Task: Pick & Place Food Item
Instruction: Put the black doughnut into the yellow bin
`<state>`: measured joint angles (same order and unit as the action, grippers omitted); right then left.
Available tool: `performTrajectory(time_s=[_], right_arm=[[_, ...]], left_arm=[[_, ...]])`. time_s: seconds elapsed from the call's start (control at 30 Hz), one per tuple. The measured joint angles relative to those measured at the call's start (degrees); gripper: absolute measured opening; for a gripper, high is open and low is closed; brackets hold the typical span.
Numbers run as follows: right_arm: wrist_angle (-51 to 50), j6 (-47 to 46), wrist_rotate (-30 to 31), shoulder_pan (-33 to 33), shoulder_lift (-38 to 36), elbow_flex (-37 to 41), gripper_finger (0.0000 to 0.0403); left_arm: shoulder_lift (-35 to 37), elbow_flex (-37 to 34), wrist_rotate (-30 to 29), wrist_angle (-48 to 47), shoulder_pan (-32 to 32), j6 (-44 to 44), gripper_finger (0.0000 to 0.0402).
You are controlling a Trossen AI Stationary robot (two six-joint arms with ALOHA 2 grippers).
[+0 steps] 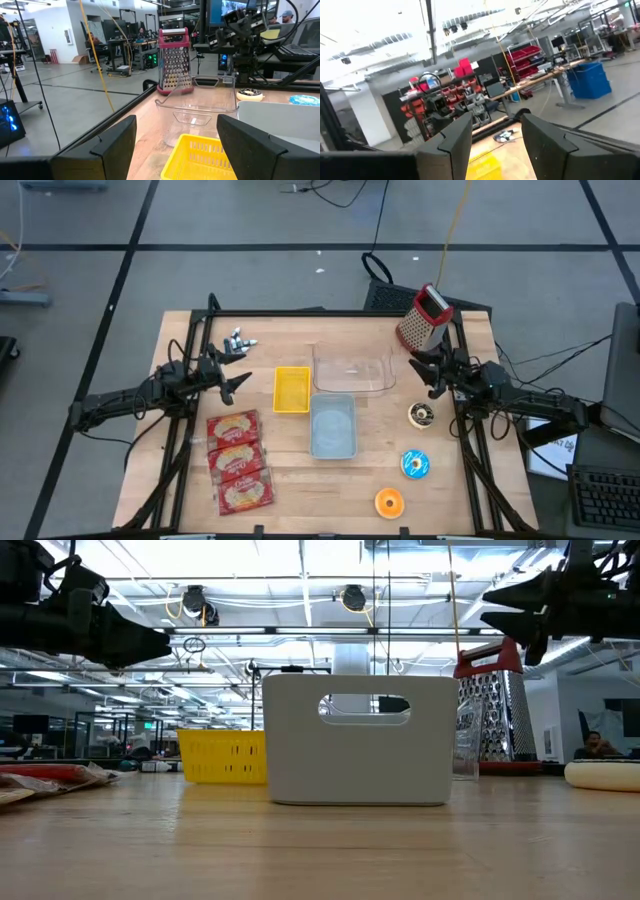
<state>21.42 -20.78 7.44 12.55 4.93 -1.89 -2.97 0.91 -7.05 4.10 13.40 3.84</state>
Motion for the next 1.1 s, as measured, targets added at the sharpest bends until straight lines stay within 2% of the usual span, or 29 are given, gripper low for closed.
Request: performTrajectory(time_s=[0.07,0.17,0.3,0.37,0.47,0.63,0.9,0.97,1.1], right_arm=[[2.1,-2.1,-0.6,-0.3,0.4,-0.1,0.0161],[6.5,-1.5,-6.0,-2.2,2.0,-2.3,0.0175],[0.4,-2.1,-7.6,-7.4,7.9,-9.8,0.0219],[-7.7,-2.1,-7.8,-10.4,11.7,-15.4,0.0248],[-27.0,-2.2,-7.7,-15.2,19.6,-23.1,0.0284],[-52.0,-9.3,-7.5,-21.6,32.7,-31.2,0.0305],[-69.7,-23.6,-13.8,-28.0,47.5,-31.5,0.0286],[-72.8,-24.8,-14.0,-28.3,49.2,-31.5,0.0283],[-77.1,-25.9,-18.4,-27.6,50.2,-31.5,0.0282]], left_arm=[[0.0,0.0,0.0,0.0,0.0,0.0,0.0274],[0.0,0.0,0.0,0.0,0.0,0.0,0.0274],[0.0,0.0,0.0,0.0,0.0,0.0,0.0274],[0.0,0.0,0.0,0.0,0.0,0.0,0.0273],[0.0,0.0,0.0,0.0,0.0,0.0,0.0274],[0.0,0.0,0.0,0.1,0.0,0.0,0.0273],[0.0,0.0,-0.4,0.1,0.0,0.0,0.0273],[0.0,0.0,-0.4,0.1,0.0,0.0,0.0274],[0.0,0.0,-0.4,0.0,0.0,0.0,0.0274]])
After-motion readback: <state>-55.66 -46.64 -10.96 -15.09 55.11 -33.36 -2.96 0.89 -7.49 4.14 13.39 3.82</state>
